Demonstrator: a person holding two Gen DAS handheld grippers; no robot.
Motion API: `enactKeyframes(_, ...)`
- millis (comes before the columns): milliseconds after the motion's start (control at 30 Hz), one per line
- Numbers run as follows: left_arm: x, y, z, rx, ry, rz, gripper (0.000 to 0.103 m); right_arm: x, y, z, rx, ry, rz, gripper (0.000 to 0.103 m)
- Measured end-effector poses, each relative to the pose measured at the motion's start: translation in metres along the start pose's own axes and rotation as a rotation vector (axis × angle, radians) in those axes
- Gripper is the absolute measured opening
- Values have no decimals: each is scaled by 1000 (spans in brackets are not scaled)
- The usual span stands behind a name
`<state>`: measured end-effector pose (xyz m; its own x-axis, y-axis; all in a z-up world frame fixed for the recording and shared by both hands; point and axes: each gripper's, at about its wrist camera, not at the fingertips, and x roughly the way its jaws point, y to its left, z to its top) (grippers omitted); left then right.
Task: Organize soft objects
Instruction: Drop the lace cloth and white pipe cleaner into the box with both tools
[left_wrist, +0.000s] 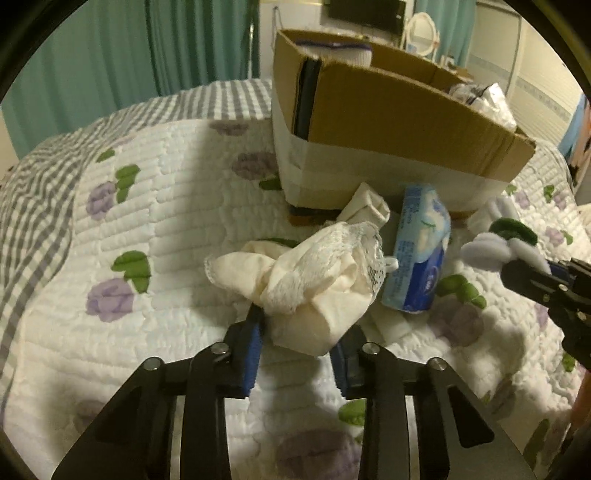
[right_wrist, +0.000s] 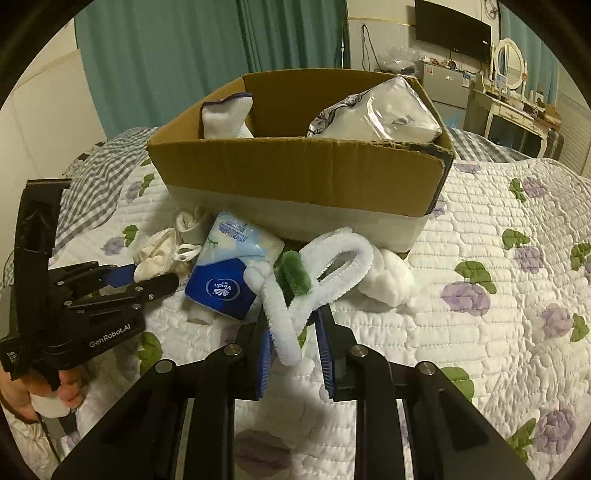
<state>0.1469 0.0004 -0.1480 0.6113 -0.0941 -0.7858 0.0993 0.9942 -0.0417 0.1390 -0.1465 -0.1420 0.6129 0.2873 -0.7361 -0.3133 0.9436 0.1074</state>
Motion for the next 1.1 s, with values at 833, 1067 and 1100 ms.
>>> enactKeyframes(833,-149,-55,85,88,-292,-38,31,-130,-17,77,-61,-250,-22,22)
enactKeyframes(1067,-113,-53,144,38,-372,-22,59,-99,-40,137,-64,-250,-25,22)
enactKeyframes(1100,-101,-55,152,49,-370,-6,66,-87,-44,146,-59,-241,-19,22)
